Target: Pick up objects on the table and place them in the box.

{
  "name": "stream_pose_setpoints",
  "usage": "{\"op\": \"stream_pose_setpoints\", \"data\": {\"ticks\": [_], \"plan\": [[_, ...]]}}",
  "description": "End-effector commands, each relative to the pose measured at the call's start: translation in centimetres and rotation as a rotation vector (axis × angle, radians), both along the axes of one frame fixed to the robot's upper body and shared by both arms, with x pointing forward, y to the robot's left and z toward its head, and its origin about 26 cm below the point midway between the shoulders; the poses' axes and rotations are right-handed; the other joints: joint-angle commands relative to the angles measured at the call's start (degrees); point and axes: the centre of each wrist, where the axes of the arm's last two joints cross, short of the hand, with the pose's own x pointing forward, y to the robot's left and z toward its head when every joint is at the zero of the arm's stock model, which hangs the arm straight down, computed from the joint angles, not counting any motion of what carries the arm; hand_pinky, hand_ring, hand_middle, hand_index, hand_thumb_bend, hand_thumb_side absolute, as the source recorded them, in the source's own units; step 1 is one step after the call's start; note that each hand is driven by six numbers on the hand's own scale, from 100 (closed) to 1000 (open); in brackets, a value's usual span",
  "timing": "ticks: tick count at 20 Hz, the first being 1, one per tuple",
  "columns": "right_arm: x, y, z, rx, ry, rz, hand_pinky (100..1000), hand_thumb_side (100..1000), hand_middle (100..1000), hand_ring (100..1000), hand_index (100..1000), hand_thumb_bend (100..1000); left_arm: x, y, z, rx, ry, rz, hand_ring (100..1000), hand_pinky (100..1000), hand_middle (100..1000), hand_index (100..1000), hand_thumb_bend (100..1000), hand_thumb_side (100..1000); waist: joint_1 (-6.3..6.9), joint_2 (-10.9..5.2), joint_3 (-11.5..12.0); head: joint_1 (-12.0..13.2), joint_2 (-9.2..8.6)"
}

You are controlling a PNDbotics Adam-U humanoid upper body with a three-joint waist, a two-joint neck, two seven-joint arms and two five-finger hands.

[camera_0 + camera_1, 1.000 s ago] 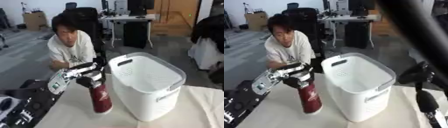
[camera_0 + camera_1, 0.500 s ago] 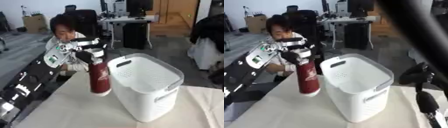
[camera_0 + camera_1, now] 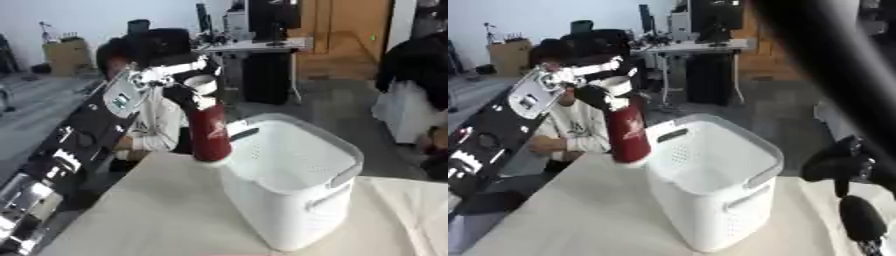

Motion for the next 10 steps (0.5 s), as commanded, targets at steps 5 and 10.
{"op": "stream_pose_setpoints", "data": {"ticks": [5,10], "plan": [[-0.4,1.7,1.3,0.025,-0.04,0.083,307,918,594,604,695,100,1.3,0.1,-0.3,-0.076,-0.235,-0.024,100,100,100,100,100,100,0.15,0.64,-2.05,3.45,-2.3],[-0.6,2.8,1.9,0.043,-0.055,0.137,309,914,595,605,696,100,2.0,0.5,-1.8,-0.092,-0.298,0.052,200,100,363,352,100,360,0.59,1.67,-4.0,5.49,-3.78]]}}
